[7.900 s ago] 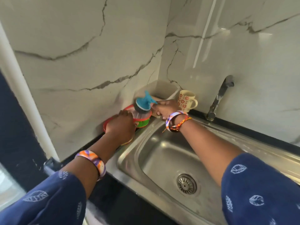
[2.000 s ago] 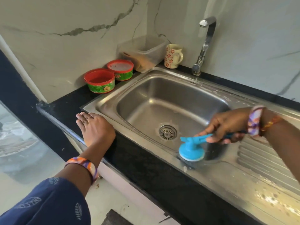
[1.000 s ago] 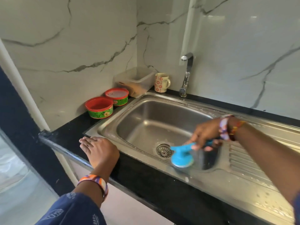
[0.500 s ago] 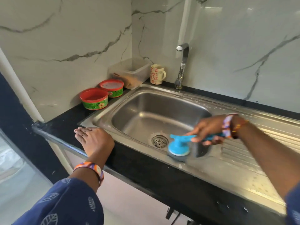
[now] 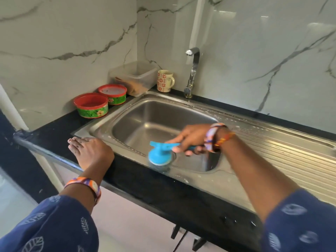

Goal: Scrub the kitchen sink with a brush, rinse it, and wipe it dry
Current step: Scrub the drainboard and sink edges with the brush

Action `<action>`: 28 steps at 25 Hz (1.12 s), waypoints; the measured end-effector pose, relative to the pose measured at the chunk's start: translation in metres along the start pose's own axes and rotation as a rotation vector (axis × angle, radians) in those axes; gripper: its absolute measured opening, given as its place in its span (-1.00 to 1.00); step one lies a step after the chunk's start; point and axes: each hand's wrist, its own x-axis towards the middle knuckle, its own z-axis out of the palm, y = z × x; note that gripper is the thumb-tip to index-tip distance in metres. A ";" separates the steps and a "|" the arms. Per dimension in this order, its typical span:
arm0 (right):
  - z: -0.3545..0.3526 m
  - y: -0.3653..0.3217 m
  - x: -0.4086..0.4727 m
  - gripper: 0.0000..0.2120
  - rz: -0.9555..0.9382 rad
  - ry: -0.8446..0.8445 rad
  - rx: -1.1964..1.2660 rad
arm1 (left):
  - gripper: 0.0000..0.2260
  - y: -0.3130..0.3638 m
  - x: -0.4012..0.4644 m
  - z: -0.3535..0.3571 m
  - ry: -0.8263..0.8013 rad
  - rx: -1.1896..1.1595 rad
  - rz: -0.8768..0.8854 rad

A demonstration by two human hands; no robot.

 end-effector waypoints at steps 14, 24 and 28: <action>-0.046 0.103 -0.094 -0.60 0.413 0.006 0.190 | -0.47 -0.003 -0.003 0.001 0.026 -0.009 0.031; 0.024 -0.029 0.095 -0.64 -0.023 0.097 0.263 | -0.47 -0.001 0.000 0.001 0.010 -0.010 0.008; -0.006 -0.004 0.064 -0.74 0.112 0.001 0.112 | -0.46 -0.003 0.001 0.000 0.012 -0.002 0.016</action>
